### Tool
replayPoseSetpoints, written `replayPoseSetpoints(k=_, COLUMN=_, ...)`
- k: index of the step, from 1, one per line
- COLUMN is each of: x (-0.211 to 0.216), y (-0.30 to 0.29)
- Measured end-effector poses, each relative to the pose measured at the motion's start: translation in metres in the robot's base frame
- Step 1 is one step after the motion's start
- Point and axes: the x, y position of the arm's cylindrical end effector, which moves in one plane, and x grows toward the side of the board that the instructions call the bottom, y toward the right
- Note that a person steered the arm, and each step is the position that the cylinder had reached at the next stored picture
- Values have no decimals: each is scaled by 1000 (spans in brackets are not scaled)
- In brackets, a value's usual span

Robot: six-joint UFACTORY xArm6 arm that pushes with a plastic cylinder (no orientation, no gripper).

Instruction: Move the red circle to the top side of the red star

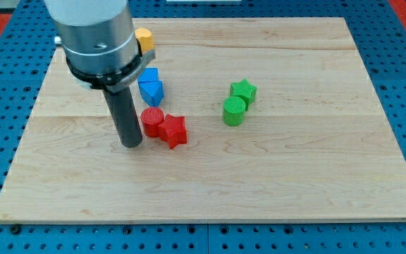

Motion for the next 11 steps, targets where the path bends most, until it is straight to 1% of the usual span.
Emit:
replayPoseSetpoints(k=2, x=-10, y=-1)
replayPoseSetpoints(k=3, x=-6, y=12)
replayPoseSetpoints(k=8, x=-4, y=9)
replayPoseSetpoints(k=9, x=-39, y=10)
replayPoseSetpoints(k=10, x=-93, y=12)
replayPoseSetpoints(k=11, x=-114, y=31)
